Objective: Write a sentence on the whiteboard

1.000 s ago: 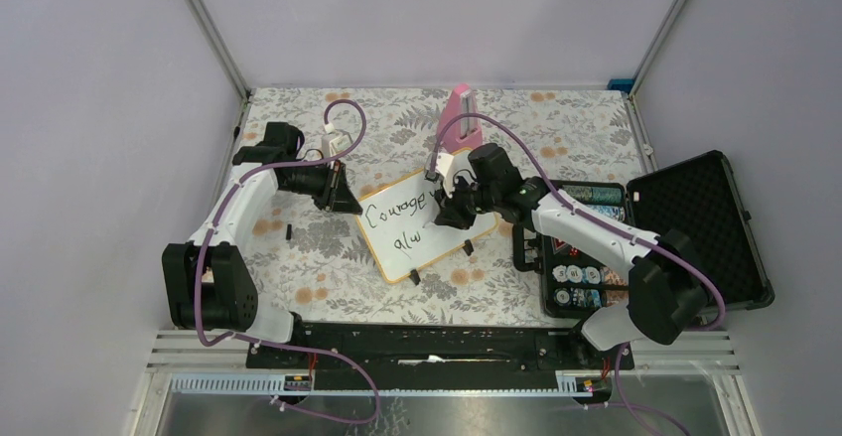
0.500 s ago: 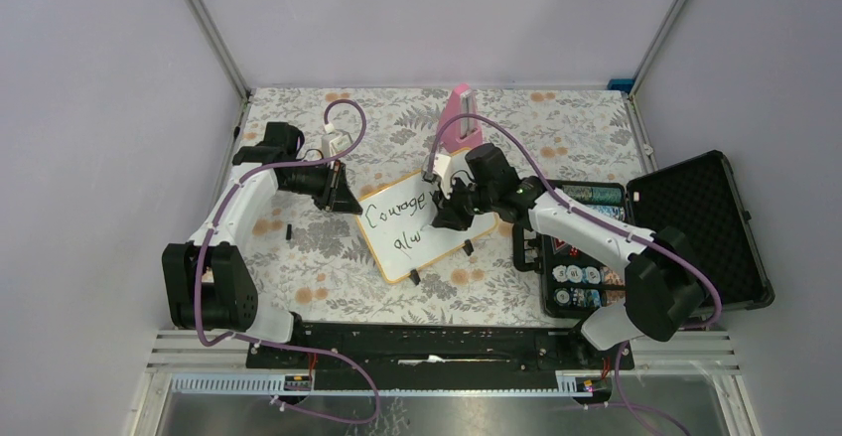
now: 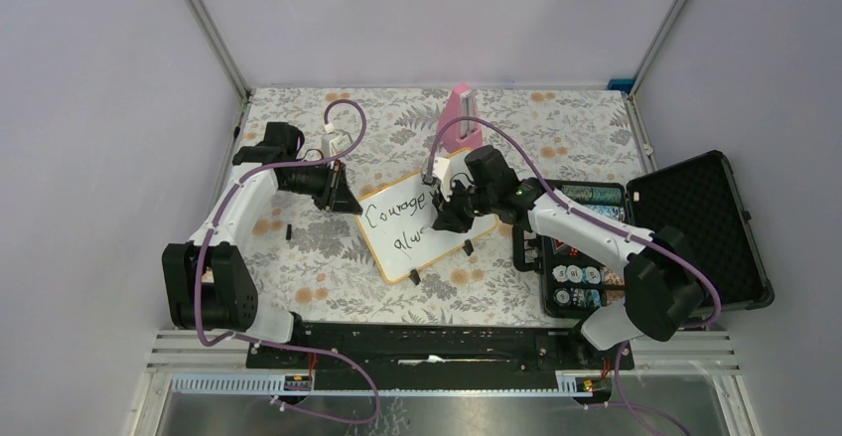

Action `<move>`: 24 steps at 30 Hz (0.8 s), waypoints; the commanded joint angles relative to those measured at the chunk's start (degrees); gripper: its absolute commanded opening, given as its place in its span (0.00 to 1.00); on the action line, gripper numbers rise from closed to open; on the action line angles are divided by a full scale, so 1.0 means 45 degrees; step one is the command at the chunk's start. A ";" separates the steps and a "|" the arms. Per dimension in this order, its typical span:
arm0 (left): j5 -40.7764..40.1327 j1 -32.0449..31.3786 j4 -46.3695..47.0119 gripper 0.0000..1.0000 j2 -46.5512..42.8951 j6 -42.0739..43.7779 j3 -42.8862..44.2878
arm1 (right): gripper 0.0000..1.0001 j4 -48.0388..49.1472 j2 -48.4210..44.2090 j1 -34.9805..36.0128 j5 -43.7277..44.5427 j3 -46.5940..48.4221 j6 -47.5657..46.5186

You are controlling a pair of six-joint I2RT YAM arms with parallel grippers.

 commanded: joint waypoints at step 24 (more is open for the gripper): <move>-0.0529 -0.0122 0.0569 0.00 0.0132 0.0471 0.0075 | 0.00 -0.0022 -0.0242 -0.0551 0.0555 0.0653 -0.0329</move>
